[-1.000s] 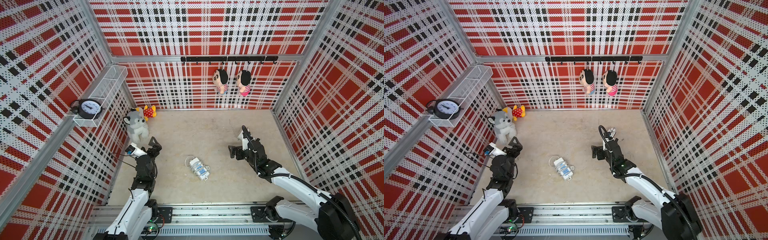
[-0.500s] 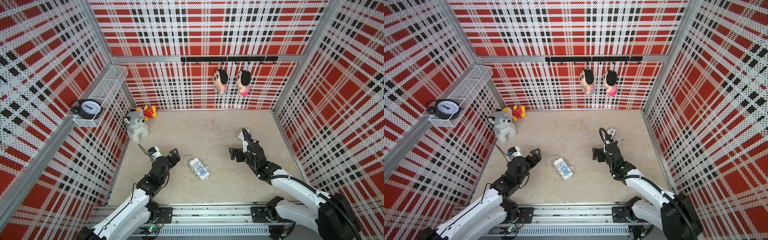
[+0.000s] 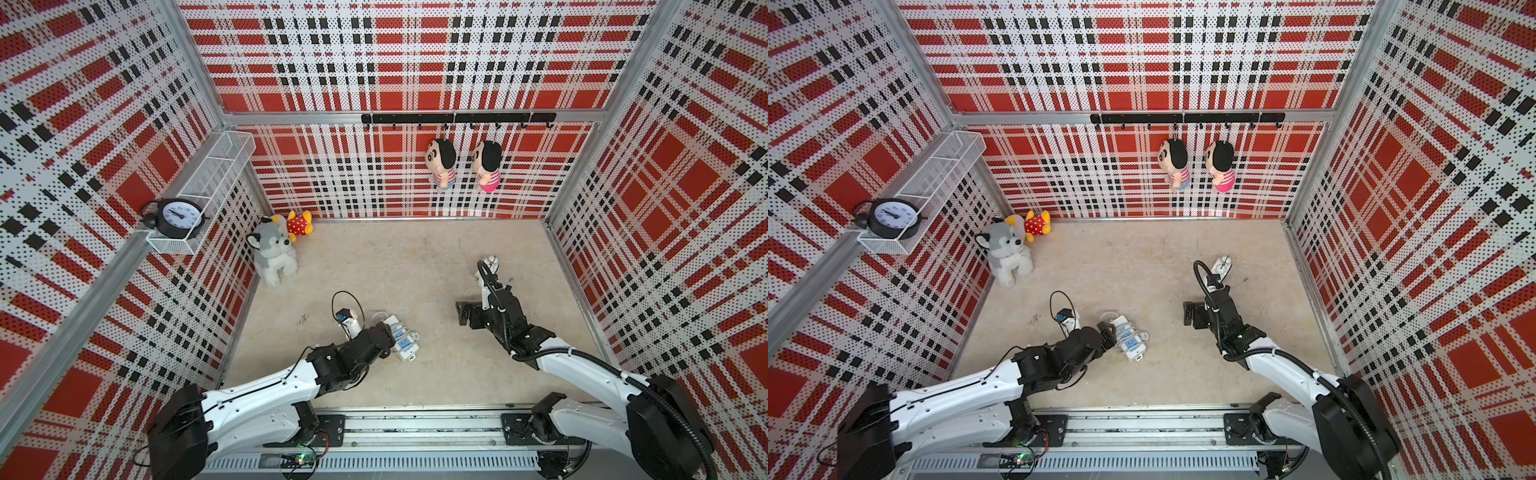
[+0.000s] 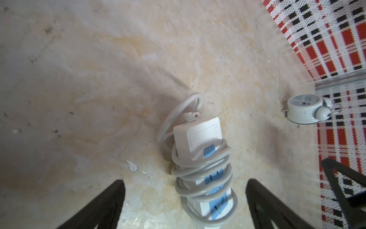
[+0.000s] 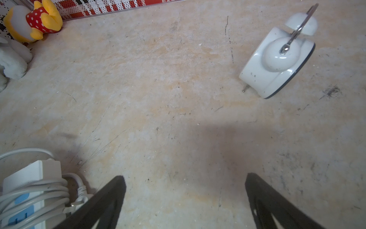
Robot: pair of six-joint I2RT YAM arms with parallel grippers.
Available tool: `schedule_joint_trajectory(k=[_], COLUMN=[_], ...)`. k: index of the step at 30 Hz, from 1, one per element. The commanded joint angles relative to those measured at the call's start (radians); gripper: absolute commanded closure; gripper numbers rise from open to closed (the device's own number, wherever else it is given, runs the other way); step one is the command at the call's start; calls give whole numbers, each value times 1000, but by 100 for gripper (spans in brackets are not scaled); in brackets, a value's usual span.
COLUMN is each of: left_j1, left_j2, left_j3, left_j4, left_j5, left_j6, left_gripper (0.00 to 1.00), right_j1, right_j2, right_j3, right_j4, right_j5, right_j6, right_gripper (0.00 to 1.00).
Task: Unwrap the cord wrapped around the power strip
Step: Pick up the power strip from the center of the board.
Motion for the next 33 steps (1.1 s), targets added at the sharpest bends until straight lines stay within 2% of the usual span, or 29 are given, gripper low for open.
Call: schedule_joint_trajectory(k=[1, 4, 11, 17, 33], left_j1=[-18, -33, -35, -38, 10], left_j2=[87, 150, 360, 523, 672], left_j3=[75, 149, 343, 503, 588], left_j4=[-56, -91, -291, -390, -424], left_j5=[11, 10, 40, 52, 123], left_j6=[-73, -97, -146, -98, -40], left_gripper=[2, 2, 2, 2, 2], right_j1=[8, 8, 8, 8, 8], right_j2=[-23, -45, -63, -60, -72], right_j3=[-2, -14, -48, -61, -92], right_j4=[-4, -3, 16, 25, 45], right_j5=[33, 54, 80, 77, 96], right_j6=[7, -2, -9, -11, -20], right_gripper=[1, 1, 0, 0, 0])
